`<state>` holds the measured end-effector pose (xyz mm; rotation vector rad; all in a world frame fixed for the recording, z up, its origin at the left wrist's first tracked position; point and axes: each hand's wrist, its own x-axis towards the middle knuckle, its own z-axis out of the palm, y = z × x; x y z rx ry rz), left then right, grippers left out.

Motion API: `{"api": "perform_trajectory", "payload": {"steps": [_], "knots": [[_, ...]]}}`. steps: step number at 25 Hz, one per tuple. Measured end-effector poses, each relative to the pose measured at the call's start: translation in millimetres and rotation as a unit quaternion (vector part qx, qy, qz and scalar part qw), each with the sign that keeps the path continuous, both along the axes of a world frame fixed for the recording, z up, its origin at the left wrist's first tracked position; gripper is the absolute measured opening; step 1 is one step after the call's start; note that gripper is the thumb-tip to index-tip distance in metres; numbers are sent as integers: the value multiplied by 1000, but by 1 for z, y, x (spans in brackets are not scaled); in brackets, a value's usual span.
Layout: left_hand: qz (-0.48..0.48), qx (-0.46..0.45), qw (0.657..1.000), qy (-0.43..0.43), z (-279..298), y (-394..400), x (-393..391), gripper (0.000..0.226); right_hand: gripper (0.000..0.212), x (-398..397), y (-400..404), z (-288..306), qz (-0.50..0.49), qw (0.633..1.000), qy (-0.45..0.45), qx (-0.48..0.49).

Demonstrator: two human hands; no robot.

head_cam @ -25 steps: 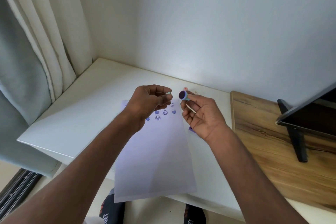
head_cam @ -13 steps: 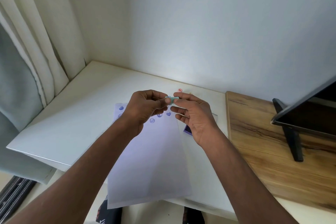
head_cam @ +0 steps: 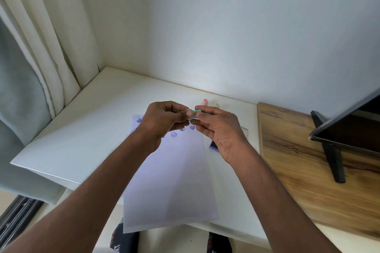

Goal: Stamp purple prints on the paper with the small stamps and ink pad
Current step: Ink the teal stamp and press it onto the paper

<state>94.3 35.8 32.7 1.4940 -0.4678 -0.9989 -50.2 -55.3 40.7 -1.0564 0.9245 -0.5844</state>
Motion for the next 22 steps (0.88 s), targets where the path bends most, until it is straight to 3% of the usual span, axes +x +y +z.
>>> {"api": "perform_trajectory", "payload": {"steps": [10,16,22], "knots": [[22,-27,989,-146,-5,1,-10,20,23,1,2,-11,-15,1000,10,22],[22,-10,963,-269,-8,4,-11,19,22,3,8,-17,0,994,-14,112],[-16,-1,949,-314,0,5,-4,26,25,4,4,-12,29,990,-32,135]]}}
